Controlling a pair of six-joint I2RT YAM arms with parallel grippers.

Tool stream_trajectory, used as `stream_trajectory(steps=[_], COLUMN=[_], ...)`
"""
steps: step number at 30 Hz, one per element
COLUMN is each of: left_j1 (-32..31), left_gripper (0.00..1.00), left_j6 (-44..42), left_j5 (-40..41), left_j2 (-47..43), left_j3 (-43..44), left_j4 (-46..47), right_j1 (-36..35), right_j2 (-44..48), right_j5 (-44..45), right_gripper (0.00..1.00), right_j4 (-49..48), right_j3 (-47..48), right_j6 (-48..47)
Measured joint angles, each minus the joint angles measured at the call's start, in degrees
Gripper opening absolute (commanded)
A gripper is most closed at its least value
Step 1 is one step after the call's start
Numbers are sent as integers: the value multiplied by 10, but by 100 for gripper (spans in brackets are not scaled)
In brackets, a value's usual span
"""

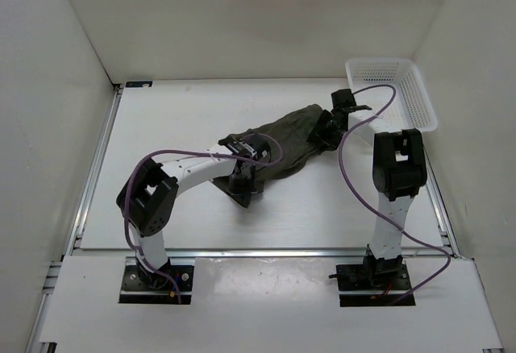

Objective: Fold and stack the shorts
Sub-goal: Fold the shorts

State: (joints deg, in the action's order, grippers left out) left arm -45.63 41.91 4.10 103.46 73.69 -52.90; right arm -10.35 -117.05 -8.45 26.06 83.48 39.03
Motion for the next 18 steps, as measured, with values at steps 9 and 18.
stream_trajectory(steps=[9, 18], left_j1=[76, 103], left_gripper=[10, 10], left_j6=[-34, -50], left_j5=[37, 51], left_j2=[-38, -79], left_j3=[5, -16], left_j4=[-41, -47], right_j1=[-73, -80], right_j2=[31, 163], right_j5=[95, 100], right_gripper=[98, 98], right_j4=[12, -25], right_j3=[-1, -137], right_j6=[10, 49])
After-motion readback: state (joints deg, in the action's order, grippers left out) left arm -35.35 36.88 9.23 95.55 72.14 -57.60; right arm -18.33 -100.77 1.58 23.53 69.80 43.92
